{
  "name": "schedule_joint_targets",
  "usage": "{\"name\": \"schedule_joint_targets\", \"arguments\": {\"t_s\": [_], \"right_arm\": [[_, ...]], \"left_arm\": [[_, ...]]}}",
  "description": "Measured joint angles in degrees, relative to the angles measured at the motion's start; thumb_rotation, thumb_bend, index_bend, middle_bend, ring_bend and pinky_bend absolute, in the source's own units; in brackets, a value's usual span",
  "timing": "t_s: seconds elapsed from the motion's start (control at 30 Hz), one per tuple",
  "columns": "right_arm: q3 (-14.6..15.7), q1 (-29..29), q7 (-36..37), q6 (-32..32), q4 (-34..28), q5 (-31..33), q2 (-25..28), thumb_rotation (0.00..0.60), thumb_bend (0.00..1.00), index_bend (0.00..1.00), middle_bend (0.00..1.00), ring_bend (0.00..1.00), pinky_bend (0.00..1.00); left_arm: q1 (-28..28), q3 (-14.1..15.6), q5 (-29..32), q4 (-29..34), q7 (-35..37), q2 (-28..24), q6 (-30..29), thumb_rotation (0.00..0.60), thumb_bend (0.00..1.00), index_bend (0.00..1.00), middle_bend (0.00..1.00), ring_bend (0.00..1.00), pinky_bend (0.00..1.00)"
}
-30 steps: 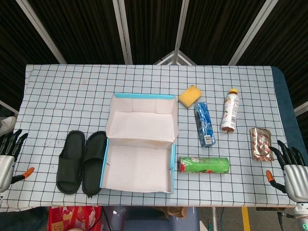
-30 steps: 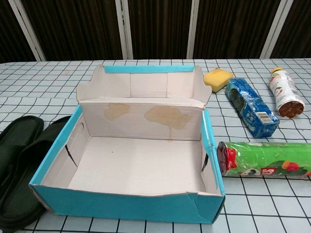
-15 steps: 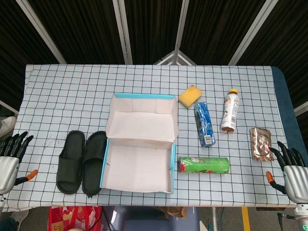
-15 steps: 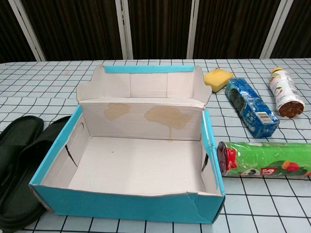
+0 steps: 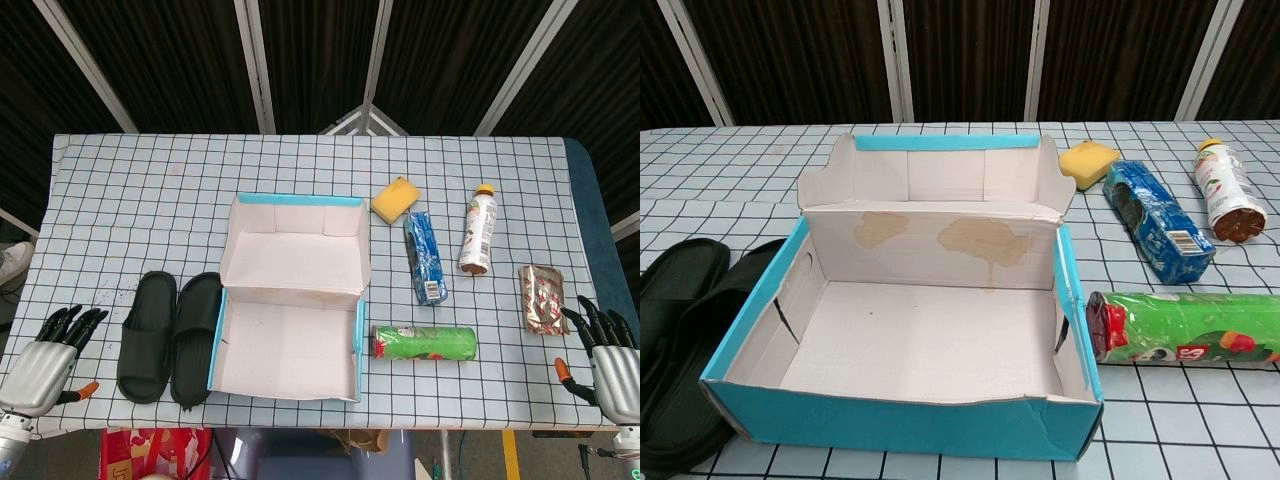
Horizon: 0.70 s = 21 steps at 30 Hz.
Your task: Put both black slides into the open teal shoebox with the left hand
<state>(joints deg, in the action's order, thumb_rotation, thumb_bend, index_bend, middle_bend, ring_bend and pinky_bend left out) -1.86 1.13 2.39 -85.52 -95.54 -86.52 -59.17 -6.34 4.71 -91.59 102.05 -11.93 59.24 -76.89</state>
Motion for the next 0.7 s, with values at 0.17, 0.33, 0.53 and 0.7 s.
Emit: {"name": "schedule_joint_targets", "arguments": {"t_s": [0.17,0.33,0.53,0.7], "right_arm": [[0.0,-0.1,0.6,-0.1,0.1,-0.1,0.1,0.600,0.40,0.17,0.05,0.13,0.07],[0.0,0.0,0.8,0.2,0.3,0.0,0.2,0.600,0.40,0.17,0.05,0.13,0.07],[0.1,0.1,0.6,0.6,0.3,0.2,0.1,0.600,0.40,0.17,0.05,0.13,0.07],[0.0,0.2,0.6,1.0,0.4,0.6,0.1,0.600,0.40,0.17,0.05,0.13,0.07]], "left_arm": [[-1.0,0.4,1.5,-1.1,-1.7,2.1,3.6,0.600,0.13,0.00,0.09,0.00,0.01],[-1.9,0.6,3.2,-3.0,-2.8,3.9,6.0,0.600,0.13,0.00,0.09,0.00,0.01],[-3.0,-0.1,5.2,-5.6,-3.1,5.9,7.9,0.600,0.13,0.00,0.10,0.00,0.01],[-4.2,-0.9,5.9,-7.6,-3.0,7.5,8.9,0.600,0.13,0.00,0.10,0.00,0.01]]}}
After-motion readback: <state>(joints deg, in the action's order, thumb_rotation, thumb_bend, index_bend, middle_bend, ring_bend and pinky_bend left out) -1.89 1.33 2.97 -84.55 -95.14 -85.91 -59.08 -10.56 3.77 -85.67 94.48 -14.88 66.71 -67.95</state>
